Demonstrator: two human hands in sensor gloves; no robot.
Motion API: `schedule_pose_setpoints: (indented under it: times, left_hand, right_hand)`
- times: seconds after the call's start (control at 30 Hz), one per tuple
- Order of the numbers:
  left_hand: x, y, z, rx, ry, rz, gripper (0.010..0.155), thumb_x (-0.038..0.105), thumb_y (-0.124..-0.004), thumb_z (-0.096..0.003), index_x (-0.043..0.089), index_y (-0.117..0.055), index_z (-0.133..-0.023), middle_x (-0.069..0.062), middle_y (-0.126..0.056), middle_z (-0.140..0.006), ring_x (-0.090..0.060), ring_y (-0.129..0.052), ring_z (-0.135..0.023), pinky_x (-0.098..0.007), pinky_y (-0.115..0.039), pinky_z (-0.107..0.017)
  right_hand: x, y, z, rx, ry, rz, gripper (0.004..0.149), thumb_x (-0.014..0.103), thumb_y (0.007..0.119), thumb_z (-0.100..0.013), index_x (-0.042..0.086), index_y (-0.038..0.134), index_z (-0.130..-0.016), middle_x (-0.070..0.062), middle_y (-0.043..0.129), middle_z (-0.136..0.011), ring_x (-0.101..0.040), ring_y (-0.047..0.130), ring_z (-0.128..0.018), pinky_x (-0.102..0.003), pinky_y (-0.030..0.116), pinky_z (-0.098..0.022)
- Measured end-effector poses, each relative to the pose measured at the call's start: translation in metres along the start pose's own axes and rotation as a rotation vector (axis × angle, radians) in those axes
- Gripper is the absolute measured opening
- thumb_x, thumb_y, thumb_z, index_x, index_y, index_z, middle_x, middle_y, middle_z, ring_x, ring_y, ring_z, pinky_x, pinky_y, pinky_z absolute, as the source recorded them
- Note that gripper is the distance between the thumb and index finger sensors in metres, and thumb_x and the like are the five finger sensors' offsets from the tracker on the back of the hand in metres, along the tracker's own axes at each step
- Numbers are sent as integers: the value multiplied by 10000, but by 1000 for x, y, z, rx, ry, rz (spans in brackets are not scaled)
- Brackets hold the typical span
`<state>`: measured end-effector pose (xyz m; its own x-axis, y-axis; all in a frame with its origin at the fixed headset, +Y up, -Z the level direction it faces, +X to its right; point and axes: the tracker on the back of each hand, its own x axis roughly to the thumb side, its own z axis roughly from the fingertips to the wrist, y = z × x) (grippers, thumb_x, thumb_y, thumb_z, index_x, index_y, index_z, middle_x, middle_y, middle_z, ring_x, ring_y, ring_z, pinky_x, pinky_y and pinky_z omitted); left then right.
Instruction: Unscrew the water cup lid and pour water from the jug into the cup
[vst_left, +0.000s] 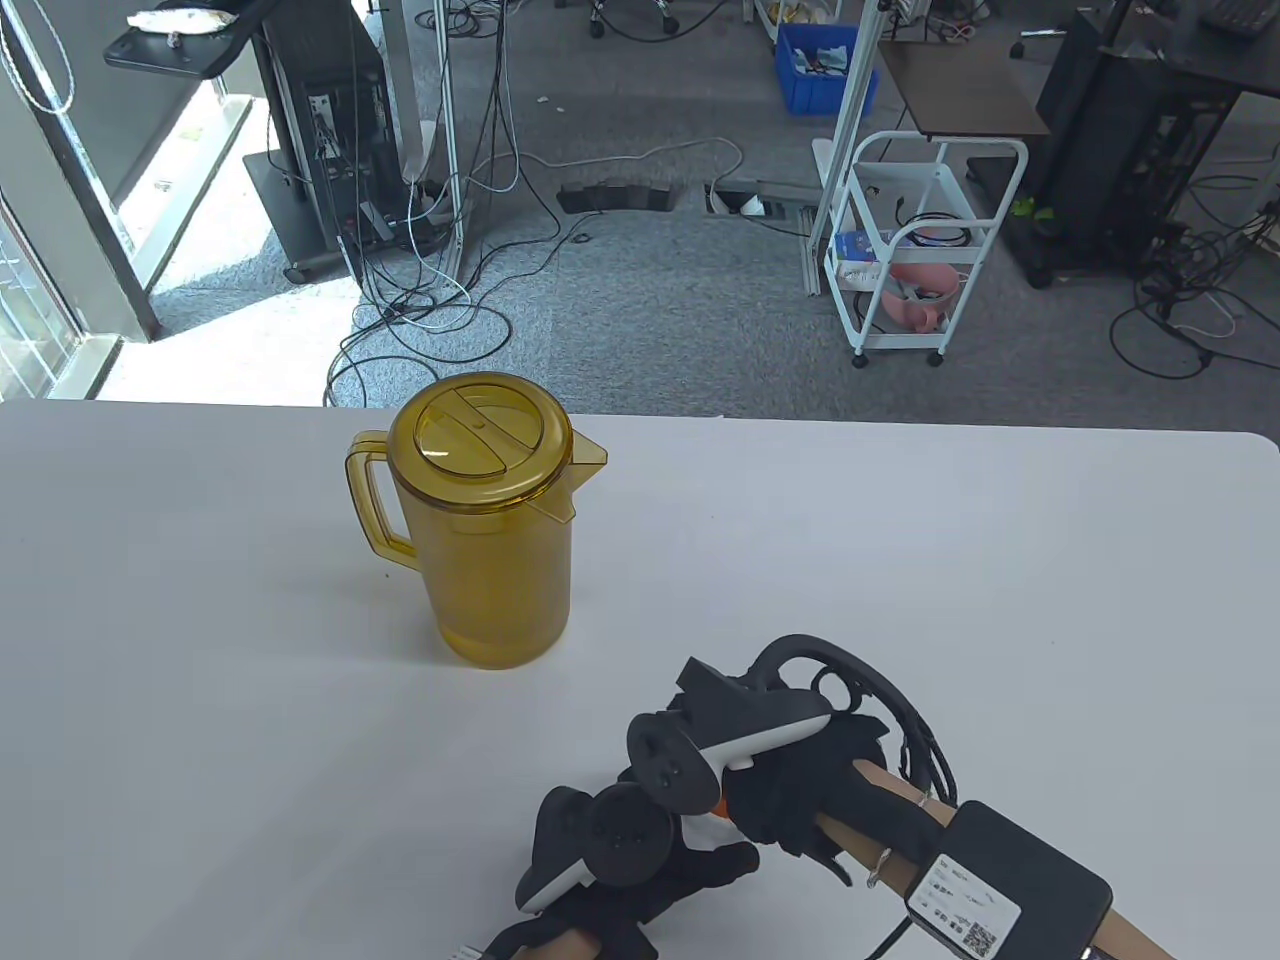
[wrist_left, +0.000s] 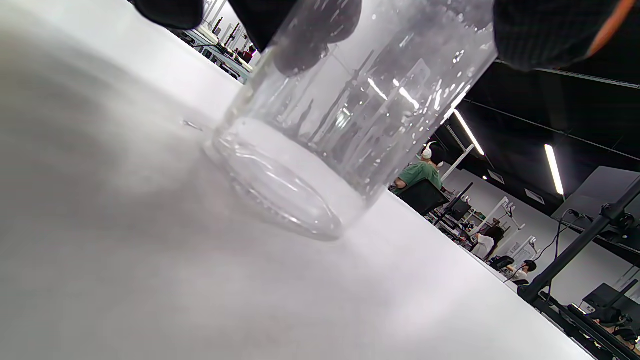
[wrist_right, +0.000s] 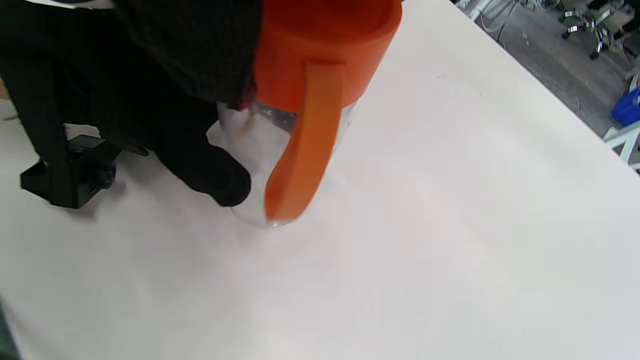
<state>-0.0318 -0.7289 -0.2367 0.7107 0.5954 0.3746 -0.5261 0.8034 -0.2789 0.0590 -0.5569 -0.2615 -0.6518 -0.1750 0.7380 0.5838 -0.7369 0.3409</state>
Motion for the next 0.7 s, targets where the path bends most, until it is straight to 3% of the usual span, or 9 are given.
schedule_pose_setpoints:
  times: [0.03,0.07,0.13,0.2,0.27,0.37,0.43,0.57,0.7]
  left_hand:
    - [0,0,0,-1,0,0,1130,808,-607,-458,87,-78,-1148,-77,-341,-1204,-242,-598,-1154,-631,-498,-825]
    - [0,0,0,-2,0,0,1129,808,-607,-459,87,-77,-1148,-78,-341,-1205,-243,-597,-1154,-632,-497,-824]
    - [0,0,0,-2,3,-3,1129,808,-606,-459,88,-77,-1149,-77,-340,-1205,-242,-599,-1154,-632,-498,-823]
    - [0,0,0,-3,3,-3,1129,808,-606,-459,86,-78,-1149,-78,-340,-1205,-242,-597,-1154,-632,-496,-825]
    - [0,0,0,-4,4,-3,1131,807,-607,-460,85,-75,-1149,-80,-339,-1206,-245,-595,-1155,-633,-495,-825]
    - [0,0,0,-8,5,-4,1119,807,-604,-461,101,-73,-1147,-77,-336,-1206,-243,-592,-1157,-632,-490,-827]
    - [-1,-1,-1,-10,6,-4,1119,807,-604,-461,101,-72,-1148,-75,-335,-1207,-243,-590,-1158,-633,-490,-827]
    - [-1,-1,-1,-14,8,-5,1121,807,-604,-462,101,-67,-1148,-75,-331,-1208,-242,-587,-1159,-633,-485,-829]
    - [-1,-1,-1,-18,10,-8,1120,808,-601,-463,102,-64,-1147,-76,-328,-1208,-243,-585,-1161,-633,-483,-830]
  right_hand:
    - [-3,-1,2,23,22,-51,1058,413,865,-469,129,68,-1104,-246,63,-1160,-510,252,-1083,-674,297,-725]
    - [-9,-4,7,-24,45,-102,1056,484,820,-485,104,54,-1105,-301,38,-1140,-564,227,-1063,-701,295,-707]
    - [-19,-11,16,-94,120,-173,1019,587,701,-534,46,69,-1123,-349,62,-1143,-634,278,-1045,-758,362,-662]
    - [-32,-15,24,-105,253,-277,979,658,525,-580,-42,175,-1168,-408,314,-1170,-655,551,-993,-750,551,-603]
    - [-41,-13,26,-89,340,-393,966,649,470,-601,-143,398,-1148,-462,579,-1055,-625,795,-814,-670,708,-520]
    - [-46,-2,18,-24,369,-435,1006,660,455,-606,-225,475,-1085,-424,798,-869,-472,989,-563,-514,846,-364]
    - [-42,3,12,-1,357,-421,1022,671,481,-599,-233,473,-1076,-393,846,-819,-421,1016,-501,-471,863,-318]
    - [-31,7,3,-4,342,-342,930,665,528,-596,-130,509,-1077,-299,850,-826,-347,1003,-509,-439,851,-331]
    - [-19,-6,1,-28,293,-237,878,621,653,-577,-44,502,-1131,-311,801,-891,-342,959,-563,-464,814,-381]
